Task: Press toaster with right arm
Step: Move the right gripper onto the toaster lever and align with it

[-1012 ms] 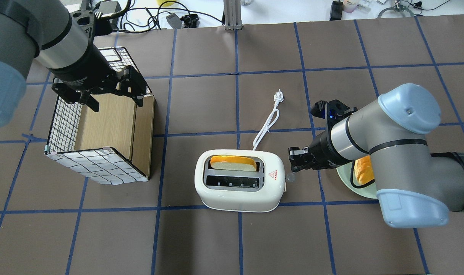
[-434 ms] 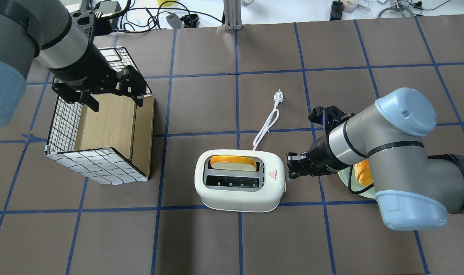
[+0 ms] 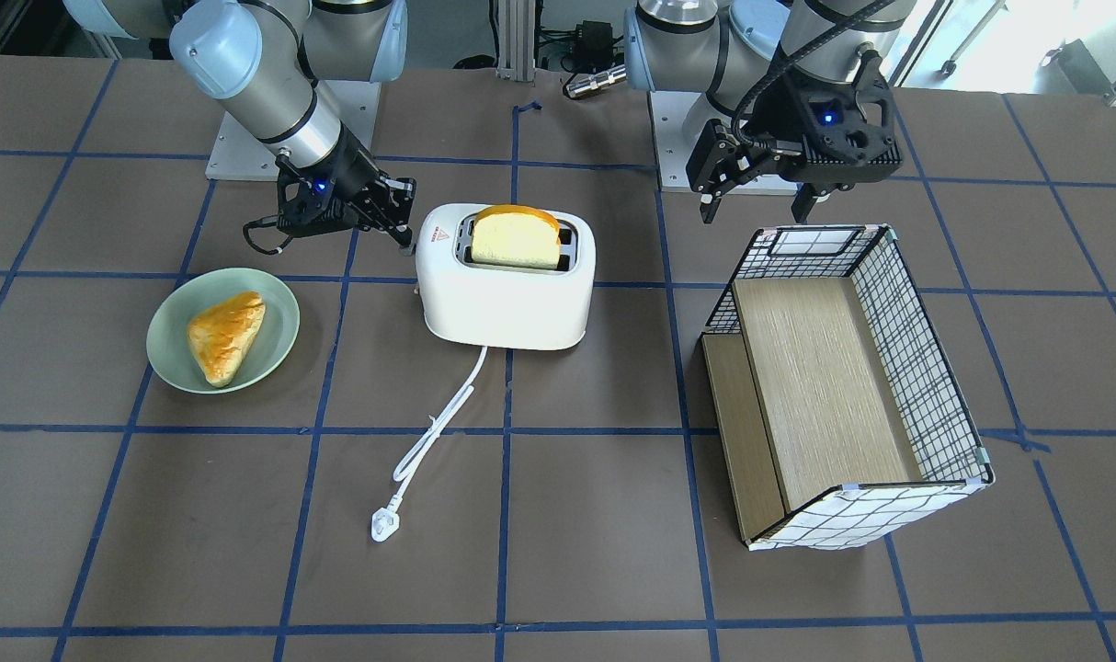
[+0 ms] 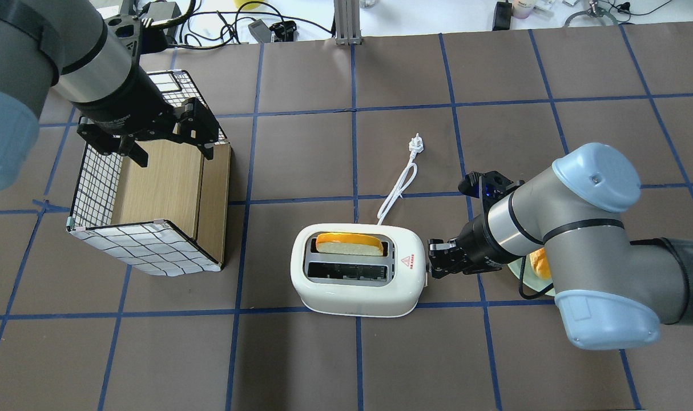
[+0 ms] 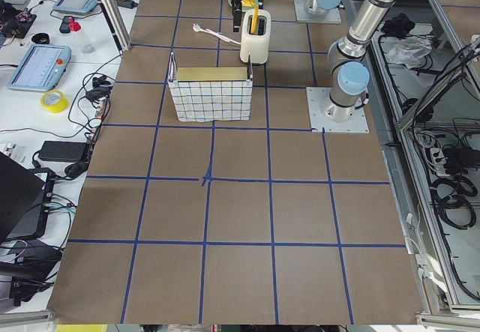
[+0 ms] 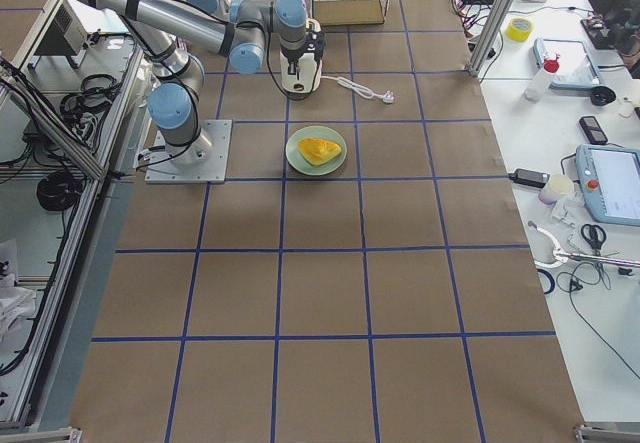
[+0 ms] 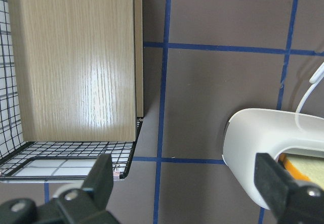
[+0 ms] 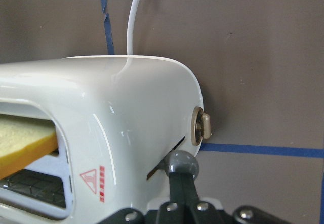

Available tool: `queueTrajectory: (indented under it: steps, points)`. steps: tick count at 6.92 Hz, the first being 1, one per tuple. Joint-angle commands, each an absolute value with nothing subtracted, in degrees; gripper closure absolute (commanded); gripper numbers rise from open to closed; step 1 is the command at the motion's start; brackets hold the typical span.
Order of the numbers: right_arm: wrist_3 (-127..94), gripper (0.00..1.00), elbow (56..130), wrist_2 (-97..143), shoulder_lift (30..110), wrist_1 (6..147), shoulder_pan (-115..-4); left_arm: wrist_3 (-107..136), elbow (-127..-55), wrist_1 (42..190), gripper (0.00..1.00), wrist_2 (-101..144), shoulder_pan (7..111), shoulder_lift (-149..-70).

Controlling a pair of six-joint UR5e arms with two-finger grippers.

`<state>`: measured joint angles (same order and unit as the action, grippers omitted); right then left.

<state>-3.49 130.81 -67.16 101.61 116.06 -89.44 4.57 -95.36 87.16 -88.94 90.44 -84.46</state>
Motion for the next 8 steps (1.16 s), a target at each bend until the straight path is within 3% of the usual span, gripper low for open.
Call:
queueTrajectory:
  steps: [1, 8]
  points:
    - [-3.6, 1.0, 130.9, -67.1, 100.1, 116.6, -89.5, 4.6, -95.4, 87.2, 0.0, -88.9, 90.4, -84.5]
    - [-6.9, 1.0, 131.1, -70.1, 95.7, 120.2, -89.6, 4.6, -95.4, 87.2, 0.0, -88.9, 90.4, -84.5]
